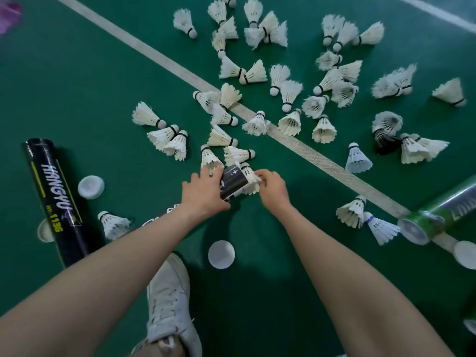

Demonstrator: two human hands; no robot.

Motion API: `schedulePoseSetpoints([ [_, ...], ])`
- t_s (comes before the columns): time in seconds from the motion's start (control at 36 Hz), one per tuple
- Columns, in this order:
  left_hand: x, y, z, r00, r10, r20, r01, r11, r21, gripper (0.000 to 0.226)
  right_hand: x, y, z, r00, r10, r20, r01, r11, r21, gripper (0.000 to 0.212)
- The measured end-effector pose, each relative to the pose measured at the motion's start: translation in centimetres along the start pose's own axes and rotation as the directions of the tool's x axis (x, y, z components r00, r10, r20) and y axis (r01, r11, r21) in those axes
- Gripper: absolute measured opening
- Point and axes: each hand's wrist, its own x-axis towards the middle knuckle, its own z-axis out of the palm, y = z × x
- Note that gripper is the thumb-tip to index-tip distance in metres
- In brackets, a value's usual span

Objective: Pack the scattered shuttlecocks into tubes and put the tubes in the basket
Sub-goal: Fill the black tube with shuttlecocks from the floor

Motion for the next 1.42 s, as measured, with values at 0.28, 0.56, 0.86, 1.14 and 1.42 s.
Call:
schedulePoseSetpoints([
  [0.28, -2.1, 0.7, -1.9, 0.998, 0.058, -0.014, -0.058, 0.998, -0.002, 0.085, -4.1, 0.5, -4.8, 0.952, 0.066, -0.299, -0.024, 0.989, 0.144, 0.024],
  [0.56, -8.5, 3.7, -5.7, 0.967, 0.202, -0.154, -0.203, 0.979, 0.01, 0.085, -11.6, -1.2, -13.1, 0.872, -0.019, -0.488, 0.195, 0.93, 0.311, 0.013],
  [0.86, -15.2, 8.0, -8.7, 0.857, 0.319, -0.404, -0.38, 0.922, -0.079, 0.088, -19.3, -6.9, -17.5, 0.882, -0.198, -0.427, 0.351, 0.881, 0.317, 0.027],
  [1.14, -16.4, 8.5, -9.5, 0.833, 0.277, -0.479, -0.373, 0.92, -0.117, 0.091, -21.4, -7.6, -16.0, 0.916, -0.295, -0.271, 0.385, 0.836, 0.392, 0.072],
  [1.42, -14.2, 10.0, -7.7, 0.858, 0.293, -0.421, -0.338, 0.941, -0.034, 0.084, -19.3, -4.7, -13.1, 0.987, -0.136, -0.083, 0.159, 0.813, 0.56, 0.072],
])
